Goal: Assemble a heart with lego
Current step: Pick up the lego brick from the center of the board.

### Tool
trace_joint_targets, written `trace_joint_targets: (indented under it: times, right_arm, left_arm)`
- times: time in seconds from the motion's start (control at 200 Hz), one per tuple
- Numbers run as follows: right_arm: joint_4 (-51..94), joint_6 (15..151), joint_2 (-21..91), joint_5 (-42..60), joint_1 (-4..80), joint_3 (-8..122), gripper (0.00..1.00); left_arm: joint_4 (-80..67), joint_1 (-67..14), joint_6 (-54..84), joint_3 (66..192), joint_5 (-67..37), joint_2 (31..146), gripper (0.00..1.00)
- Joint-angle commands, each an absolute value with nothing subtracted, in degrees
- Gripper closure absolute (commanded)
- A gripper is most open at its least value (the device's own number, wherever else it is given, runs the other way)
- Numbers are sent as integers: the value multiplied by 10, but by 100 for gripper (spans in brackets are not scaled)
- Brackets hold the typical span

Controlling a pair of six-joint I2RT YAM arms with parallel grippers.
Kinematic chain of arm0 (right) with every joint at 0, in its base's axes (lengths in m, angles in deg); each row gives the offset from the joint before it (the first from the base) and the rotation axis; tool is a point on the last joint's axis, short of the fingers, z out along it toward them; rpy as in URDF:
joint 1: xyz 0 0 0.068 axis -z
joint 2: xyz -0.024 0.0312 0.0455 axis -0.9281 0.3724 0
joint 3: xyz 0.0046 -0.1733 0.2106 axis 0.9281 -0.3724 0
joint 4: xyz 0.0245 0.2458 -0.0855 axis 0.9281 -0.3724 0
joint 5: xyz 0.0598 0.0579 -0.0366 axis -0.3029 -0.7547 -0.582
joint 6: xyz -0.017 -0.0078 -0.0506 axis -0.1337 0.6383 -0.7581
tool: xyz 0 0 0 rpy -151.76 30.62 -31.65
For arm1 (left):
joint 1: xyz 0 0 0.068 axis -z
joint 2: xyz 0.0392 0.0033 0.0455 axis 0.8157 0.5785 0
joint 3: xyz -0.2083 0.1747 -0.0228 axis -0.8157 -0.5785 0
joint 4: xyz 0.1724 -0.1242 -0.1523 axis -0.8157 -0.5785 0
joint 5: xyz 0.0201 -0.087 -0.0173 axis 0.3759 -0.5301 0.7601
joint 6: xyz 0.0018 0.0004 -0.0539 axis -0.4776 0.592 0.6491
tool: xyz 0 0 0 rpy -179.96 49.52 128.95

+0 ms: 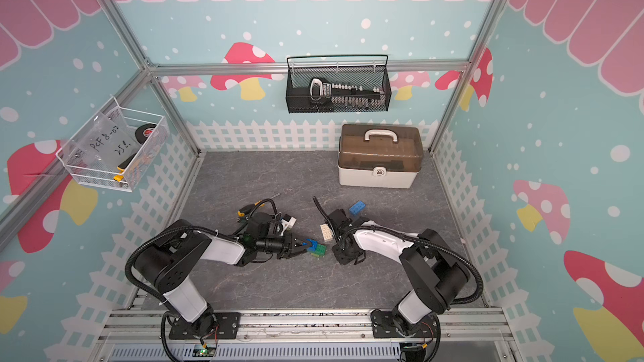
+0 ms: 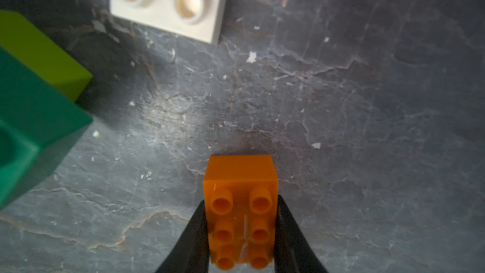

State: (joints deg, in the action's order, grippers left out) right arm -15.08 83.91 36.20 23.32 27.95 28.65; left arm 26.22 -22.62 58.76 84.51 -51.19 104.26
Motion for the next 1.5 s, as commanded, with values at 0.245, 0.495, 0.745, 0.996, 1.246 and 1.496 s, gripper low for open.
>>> trace_joint_targets:
  times: [0.245, 0.495, 0.745, 0.996, 1.246, 1.496]
  right_arm:
    - [-151, 843, 357, 228, 276, 289, 58]
    - [-146, 843, 357, 227, 276, 298, 59]
    - [-142, 842, 362, 231, 276, 303, 60]
    - [-145, 833, 360, 228, 276, 308, 71]
    - [-206, 704, 332, 184, 276, 357, 83]
    - [-285, 522, 386, 138, 250, 467, 85]
  left_arm:
    - [288, -222, 593, 846, -520, 1050, 64]
    - [289, -222, 592, 845, -520, 1049, 64]
    - [293, -221, 595, 844, -521, 1053, 65]
    - [294, -221, 596, 844, -520, 1054, 64]
    - [305, -220, 599, 844, -527, 1064, 64]
    - [322, -220, 607, 838, -531, 1076, 65]
